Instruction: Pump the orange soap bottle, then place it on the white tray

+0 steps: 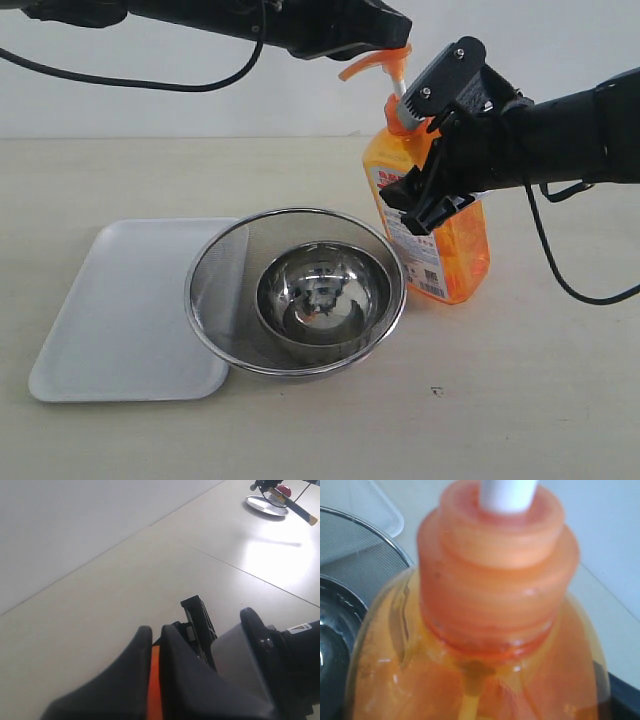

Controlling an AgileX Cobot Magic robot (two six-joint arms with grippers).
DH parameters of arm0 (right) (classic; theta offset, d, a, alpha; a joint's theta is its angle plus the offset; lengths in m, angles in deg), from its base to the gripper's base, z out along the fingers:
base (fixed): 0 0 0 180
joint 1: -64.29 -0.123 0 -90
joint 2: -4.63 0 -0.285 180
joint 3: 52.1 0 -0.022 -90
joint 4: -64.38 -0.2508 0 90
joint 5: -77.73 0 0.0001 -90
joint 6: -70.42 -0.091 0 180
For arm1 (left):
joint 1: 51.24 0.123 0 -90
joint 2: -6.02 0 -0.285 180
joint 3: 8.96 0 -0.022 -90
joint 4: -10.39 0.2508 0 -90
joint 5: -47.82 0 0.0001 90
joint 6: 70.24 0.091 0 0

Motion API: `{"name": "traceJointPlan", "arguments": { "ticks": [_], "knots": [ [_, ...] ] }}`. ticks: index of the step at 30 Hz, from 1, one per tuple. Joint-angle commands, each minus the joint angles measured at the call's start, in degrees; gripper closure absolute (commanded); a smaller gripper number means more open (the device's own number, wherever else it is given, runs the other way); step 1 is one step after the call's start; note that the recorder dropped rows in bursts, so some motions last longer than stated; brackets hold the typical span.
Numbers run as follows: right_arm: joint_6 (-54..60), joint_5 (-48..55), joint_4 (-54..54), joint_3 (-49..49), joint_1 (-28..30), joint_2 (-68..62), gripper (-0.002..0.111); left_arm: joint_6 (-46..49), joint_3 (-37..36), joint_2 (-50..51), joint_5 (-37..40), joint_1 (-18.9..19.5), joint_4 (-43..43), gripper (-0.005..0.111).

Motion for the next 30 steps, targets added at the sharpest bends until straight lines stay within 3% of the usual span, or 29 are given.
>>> {"name": "traceJointPlan", "arguments": {
  "ticks": [1,20,30],
  "knots": [
    [1.8,2.1,1.3,-0.4,0.0,1.0,0.108,-0.6,-1.2,1.4,3.3,-1.1,4.0,0.102],
    [0.9,2.7,1.2,-0.4,0.0,1.0,0.108,-0.4,-1.2,-8.9,0.0,-1.1,5.0,0.102],
    [0.7,4.2,4.6,-0.4,0.0,1.0,0.108,-6.4,-1.2,-8.9,-0.9,-1.1,12.3,0.102]
  ]
}}
